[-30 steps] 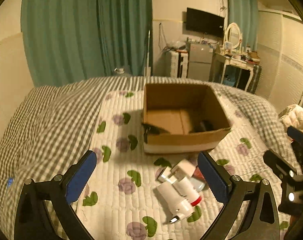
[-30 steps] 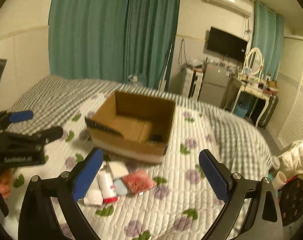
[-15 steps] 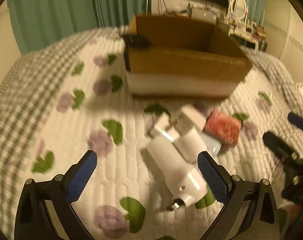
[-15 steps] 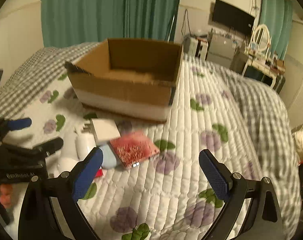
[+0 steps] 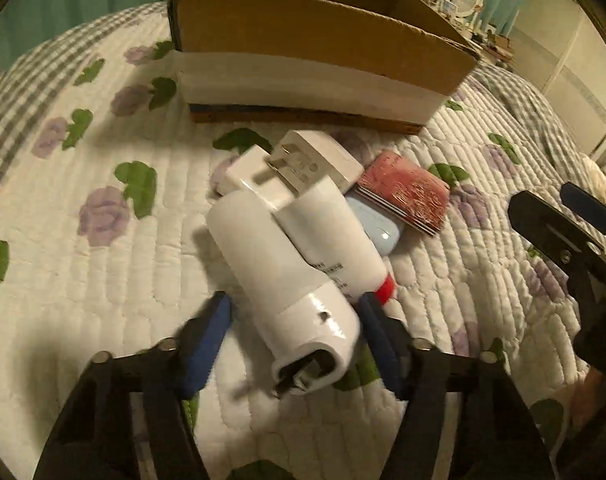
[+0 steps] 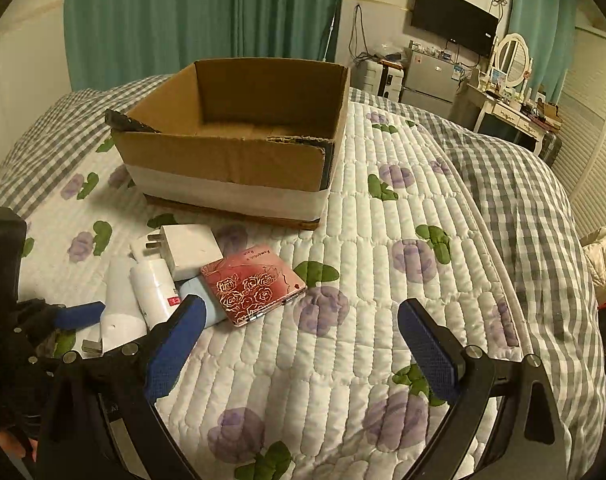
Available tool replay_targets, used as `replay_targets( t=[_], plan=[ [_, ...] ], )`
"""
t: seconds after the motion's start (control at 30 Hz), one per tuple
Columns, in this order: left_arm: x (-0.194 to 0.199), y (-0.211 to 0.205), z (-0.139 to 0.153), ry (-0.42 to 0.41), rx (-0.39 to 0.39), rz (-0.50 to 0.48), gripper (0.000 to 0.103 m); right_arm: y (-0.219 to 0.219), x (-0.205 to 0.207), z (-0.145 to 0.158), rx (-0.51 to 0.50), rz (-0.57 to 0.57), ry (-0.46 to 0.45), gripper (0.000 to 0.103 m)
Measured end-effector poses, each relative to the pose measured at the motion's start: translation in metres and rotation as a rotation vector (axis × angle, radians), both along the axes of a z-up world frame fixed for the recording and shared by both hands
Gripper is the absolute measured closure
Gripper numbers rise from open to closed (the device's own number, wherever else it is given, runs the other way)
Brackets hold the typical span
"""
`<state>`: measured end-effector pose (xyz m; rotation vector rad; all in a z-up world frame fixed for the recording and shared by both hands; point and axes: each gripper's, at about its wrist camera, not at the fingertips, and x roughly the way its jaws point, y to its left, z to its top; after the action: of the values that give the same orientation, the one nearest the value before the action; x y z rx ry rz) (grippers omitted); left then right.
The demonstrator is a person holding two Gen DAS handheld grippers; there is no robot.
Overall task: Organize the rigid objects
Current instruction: 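Grasp the white hair dryer with the left tool while the right grasps the white-red spray bottle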
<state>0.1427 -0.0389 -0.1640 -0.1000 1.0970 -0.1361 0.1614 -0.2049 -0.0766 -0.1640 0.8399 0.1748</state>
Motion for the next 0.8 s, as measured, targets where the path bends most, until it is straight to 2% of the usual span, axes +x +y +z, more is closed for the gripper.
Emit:
replay_targets(
  t=[0.2, 0.43, 0.57, 0.8],
  plan=[
    [-0.003, 0.004, 0.01, -0.019, 0.01, 0.006, 0.05, 0.004, -0.002, -0.002, -0.014, 0.015, -0.007, 0.006],
    [-0.004, 0.04, 0.052, -0.121, 0.147, 0.057, 0.05, 0.016, 0.0, -0.006, 0.037, 0.079, 0.021, 0.006],
    [-0.004, 0.058, 0.057, -0.133, 0.212, 0.072, 0.05, 0.04, 0.003, -0.011, 0.048, 0.15, 0.052, 0.006],
    [-0.003, 0.078, 0.053, -0.121, 0.191, 0.111, 0.05, 0.095, 0.017, -0.046, -0.05, 0.256, 0.139, 0.006]
  ],
)
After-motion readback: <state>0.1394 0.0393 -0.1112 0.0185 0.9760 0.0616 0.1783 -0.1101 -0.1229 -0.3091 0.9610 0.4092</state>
